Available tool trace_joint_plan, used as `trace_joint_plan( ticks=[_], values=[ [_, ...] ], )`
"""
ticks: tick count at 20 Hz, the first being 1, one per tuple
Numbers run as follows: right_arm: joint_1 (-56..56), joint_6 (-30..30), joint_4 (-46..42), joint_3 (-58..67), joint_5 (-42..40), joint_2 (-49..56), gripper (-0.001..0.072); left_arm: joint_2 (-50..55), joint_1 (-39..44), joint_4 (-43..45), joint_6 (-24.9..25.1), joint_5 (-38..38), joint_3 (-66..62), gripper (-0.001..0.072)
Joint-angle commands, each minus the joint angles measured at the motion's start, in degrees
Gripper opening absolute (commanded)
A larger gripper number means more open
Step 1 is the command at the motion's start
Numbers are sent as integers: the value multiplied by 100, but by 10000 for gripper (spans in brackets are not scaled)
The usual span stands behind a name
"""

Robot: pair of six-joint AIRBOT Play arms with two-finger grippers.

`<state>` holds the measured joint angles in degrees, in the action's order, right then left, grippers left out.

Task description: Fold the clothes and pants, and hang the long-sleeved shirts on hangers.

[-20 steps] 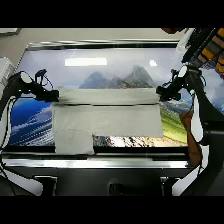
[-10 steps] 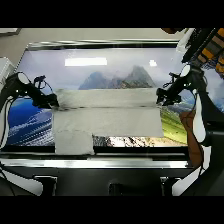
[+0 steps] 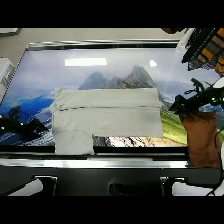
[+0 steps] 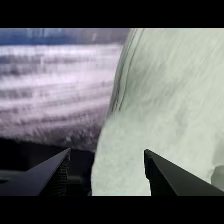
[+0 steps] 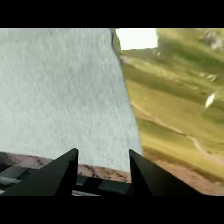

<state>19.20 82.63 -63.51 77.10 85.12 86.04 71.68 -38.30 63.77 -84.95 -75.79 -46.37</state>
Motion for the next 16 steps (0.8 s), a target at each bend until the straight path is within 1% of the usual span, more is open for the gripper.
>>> trace_joint_plan(
  ticks=[1,5,10,11,12,13,14,16],
  values=[
    [118,-208,415,-1084,-389,-654,378,-697,-229,-623,280,389,1438,530],
    [118,-205,476,-1333,-404,-817,378,-691,-109,-734,317,581,1945,530],
    [118,-205,911,-1331,-424,-837,377,-682,-11,-855,317,686,2227,517],
    [118,-205,970,-1331,-417,-837,377,-684,-7,-859,319,713,2227,427],
    [118,-205,1005,-1331,-411,-837,377,-684,-7,-857,321,726,2225,252],
    [118,-208,1049,-1331,-407,-837,376,-684,-7,-872,380,726,2225,51],
    [120,-210,1091,-1331,-398,-837,377,-684,-7,-883,420,723,2225,25],
    [184,-345,981,-1329,-271,-837,380,-684,-7,-876,422,680,2225,24]
  ],
)
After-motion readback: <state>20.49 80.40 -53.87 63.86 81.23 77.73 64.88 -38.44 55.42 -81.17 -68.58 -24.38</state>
